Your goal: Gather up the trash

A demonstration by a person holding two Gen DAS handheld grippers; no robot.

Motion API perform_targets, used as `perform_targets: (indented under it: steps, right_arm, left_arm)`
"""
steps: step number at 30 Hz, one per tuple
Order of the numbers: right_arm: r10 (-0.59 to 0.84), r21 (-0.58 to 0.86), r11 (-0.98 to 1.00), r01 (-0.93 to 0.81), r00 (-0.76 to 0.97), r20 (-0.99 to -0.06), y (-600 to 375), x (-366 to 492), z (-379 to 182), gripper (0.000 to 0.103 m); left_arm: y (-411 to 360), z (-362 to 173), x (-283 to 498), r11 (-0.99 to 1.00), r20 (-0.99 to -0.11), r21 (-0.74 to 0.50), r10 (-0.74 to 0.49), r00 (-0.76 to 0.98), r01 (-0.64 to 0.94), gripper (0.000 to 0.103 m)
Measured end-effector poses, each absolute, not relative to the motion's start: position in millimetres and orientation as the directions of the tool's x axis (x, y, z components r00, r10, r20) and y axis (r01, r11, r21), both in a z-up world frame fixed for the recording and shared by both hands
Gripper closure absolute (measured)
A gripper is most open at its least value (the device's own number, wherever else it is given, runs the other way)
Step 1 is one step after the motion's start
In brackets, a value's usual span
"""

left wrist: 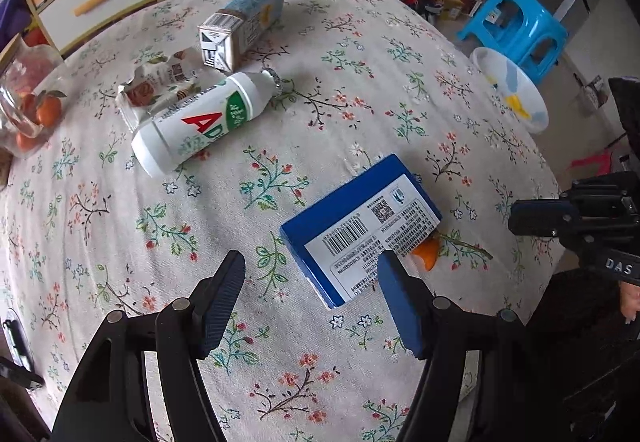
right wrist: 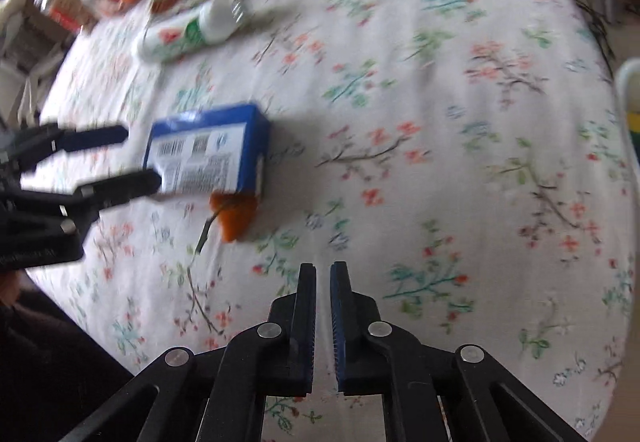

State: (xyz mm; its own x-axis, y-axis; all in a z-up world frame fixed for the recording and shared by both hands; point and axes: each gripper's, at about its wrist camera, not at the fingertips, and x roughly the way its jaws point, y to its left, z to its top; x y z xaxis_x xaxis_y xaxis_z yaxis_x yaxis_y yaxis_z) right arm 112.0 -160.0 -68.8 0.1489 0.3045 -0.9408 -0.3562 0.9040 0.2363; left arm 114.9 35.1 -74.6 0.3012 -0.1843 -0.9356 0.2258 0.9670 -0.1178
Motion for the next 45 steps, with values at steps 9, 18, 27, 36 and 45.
perform_targets:
  steps: [9, 18, 27, 36, 45]
  right_arm:
    - [0.293, 0.192, 0.863, -0.468, 0.152, -0.944, -113.3, 100.2, -71.5, 0.048]
    - [0.228, 0.110, 0.866, -0.487, 0.190, -0.955, -76.7, 107.9, -98.3, 0.062]
    - [0.242, 0.143, 0.836, -0.529, 0.122, -0.963, -82.5, 104.0, -102.7, 0.087]
    - [0.235, 0.148, 0.868, -0.474, 0.130, -0.963, -140.2, 96.9, -88.5, 0.087]
    - [0.238, 0.160, 0.926, -0.342, 0.198, -0.951, -196.8, 113.5, -67.7, 0.090]
  left_arm:
    - [75.4, -75.0, 112.0, 0.984, -0.935, -0.143, -0.170, 0.312, 0.109, 0.032]
    - [87.1, -76.2, 103.3, 0.983, -0.934, -0.151, -0.175, 0.311, 0.099, 0.032]
    - [72.3, -73.1, 103.5, 0.979, -0.932, -0.137, -0.180, 0.316, 0.153, 0.032]
    - [30.4, -78.8, 107.4, 0.957, -0.935, -0.063, -0.156, 0.317, 0.284, 0.032]
    - [-4.8, -82.2, 129.2, 0.889, -0.928, 0.011, -0.162, 0.335, 0.459, 0.032]
